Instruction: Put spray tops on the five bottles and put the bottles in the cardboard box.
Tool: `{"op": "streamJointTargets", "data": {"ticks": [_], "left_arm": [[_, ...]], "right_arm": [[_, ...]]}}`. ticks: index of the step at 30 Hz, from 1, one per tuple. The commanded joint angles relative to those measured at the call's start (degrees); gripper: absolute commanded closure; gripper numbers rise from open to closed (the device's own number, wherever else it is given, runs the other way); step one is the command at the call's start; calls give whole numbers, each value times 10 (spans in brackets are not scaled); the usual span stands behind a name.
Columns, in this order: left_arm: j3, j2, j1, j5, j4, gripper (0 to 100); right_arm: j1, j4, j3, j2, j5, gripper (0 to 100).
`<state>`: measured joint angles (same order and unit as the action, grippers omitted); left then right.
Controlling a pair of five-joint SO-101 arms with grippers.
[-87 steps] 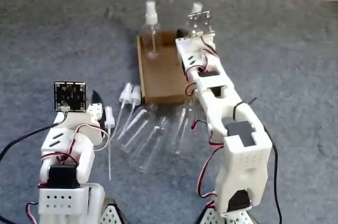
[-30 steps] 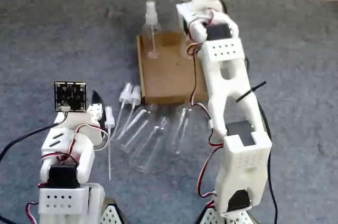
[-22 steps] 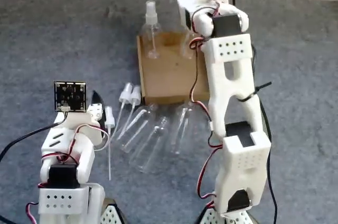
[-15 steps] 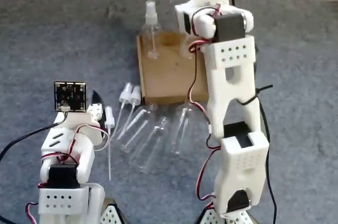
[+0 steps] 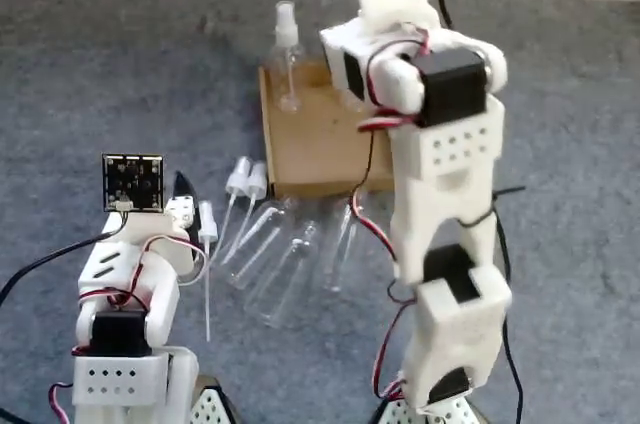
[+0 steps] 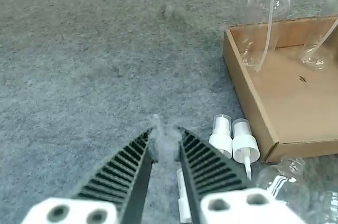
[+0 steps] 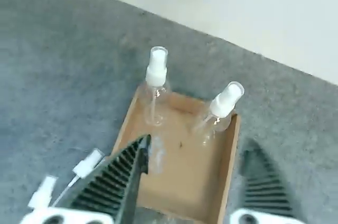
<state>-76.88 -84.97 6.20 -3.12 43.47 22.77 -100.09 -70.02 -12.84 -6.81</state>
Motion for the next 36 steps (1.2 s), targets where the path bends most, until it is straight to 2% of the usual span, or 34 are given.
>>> {"op": "streamJointTargets", "data": {"ticks": [1,5,9,12,14,17,26,32,36], "left_arm": [[3,-2,7,-4,-15,995],[6,-2,7,-3,-16,995],[18,-1,7,-3,-14,995],[36,0,9,24,12,995],[41,0,9,51,47,995],[38,0,10,57,79,995],[33,0,10,56,90,995],[8,-5,10,58,88,995],[8,-5,10,58,88,995]], "right_arm": [[21,-13,186,160,-1,887],[81,1,495,313,0,888],[155,116,771,409,78,888],[175,190,910,436,83,837],[175,214,937,434,88,786],[177,244,963,419,144,737],[141,312,1005,348,295,731],[124,397,1072,311,335,731],[110,415,1105,310,336,731]]}}
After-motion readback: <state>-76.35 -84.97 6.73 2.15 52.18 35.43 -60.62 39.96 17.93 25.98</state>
